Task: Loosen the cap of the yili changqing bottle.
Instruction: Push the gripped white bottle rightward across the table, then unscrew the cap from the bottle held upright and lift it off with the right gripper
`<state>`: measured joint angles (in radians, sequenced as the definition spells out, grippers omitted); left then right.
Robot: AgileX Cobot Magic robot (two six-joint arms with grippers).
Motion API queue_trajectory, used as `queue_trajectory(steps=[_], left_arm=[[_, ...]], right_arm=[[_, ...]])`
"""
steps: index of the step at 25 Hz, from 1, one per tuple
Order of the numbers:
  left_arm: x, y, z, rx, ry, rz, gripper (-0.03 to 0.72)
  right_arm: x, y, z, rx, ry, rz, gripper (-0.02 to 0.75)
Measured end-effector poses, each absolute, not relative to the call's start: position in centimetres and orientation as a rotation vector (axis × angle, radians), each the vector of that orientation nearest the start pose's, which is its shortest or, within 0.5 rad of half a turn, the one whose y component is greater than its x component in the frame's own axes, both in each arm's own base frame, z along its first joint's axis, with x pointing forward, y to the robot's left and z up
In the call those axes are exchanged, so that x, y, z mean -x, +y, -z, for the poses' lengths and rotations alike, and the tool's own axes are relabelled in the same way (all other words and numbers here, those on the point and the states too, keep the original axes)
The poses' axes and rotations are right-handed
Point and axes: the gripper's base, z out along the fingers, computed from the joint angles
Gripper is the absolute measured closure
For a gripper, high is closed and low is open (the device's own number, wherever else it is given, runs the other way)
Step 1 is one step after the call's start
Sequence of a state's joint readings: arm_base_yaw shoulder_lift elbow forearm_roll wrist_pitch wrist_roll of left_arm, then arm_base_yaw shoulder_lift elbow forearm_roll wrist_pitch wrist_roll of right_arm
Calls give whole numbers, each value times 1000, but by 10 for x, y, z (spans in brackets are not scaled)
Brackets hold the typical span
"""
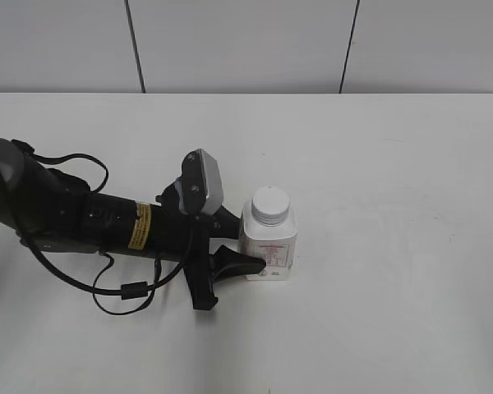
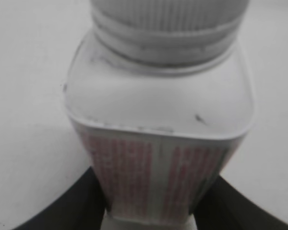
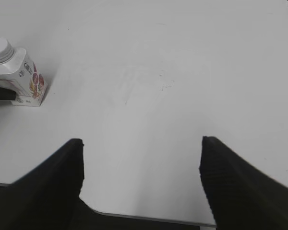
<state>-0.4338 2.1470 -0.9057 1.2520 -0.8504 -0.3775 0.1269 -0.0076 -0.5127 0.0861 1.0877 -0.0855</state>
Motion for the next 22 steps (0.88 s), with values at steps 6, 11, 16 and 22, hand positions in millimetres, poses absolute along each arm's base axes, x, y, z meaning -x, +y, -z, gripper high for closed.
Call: queue_trajectory(steps=[6,11,16,22], left_arm=[[-293,-207,-72,-1492,1618,767,349],[-295,-207,-73,-1455,1636,757,349],[-296,-207,-73,-1451,1638,754,349],[-295,-206,-71,-1451,1641,755,350]], right_arm=[[10,6,-279,225,2038,-128,146],[10,6,-279,224,2038,-129,146],[7,6,-279,199,2059,-147,146],[-24,10,-293,182,2224,-160,146]])
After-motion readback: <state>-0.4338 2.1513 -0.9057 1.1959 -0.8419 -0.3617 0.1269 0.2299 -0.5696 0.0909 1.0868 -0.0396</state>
